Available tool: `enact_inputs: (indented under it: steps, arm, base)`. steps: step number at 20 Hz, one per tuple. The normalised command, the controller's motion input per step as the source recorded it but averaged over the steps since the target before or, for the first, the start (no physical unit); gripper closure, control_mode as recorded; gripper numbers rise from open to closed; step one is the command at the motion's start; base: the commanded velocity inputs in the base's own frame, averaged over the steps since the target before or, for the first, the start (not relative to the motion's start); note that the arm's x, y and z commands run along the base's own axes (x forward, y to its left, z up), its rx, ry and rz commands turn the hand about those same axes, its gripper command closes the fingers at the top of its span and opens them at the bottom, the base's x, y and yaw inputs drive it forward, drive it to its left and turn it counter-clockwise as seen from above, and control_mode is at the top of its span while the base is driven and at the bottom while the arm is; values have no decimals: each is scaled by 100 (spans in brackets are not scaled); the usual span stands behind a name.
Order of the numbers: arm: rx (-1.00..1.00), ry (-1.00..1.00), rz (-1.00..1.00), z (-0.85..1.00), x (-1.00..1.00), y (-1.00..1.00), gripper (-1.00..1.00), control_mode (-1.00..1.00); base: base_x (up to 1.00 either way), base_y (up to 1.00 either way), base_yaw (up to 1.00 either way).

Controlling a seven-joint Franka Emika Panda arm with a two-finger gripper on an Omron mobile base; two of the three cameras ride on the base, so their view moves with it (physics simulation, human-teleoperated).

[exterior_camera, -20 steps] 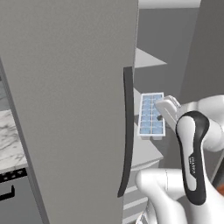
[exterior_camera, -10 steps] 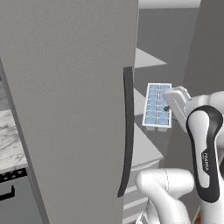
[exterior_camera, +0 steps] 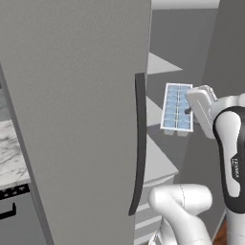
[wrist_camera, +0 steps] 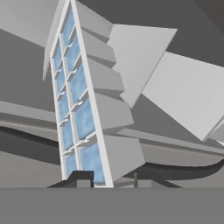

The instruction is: The ice cube tray has been filled with water. Take the tray and place it in the freezer to make ice. Close the freezer door after placing the tray.

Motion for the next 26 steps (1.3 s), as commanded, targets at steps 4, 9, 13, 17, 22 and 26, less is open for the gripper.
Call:
enact_inputs:
  steps: [4,9,13,17,22,26]
  arm:
    - [0,0,0,27,0,-5,100,-100]
    - [0,0,0,20,0,-8,100,-100]
    - [0,-2,-1,4,0,-5,100,-100]
    - [0,-3,-3,0,1,-8,100,-100]
    - [0,-1,-2,0,11,-1,100,-100]
    - [0,-1,0,0,20,0,100,-100]
  base:
    - [0,0,0]
    - [0,0,0]
    - [0,0,0]
    - [0,0,0]
    - [0,0,0]
    - [0,0,0]
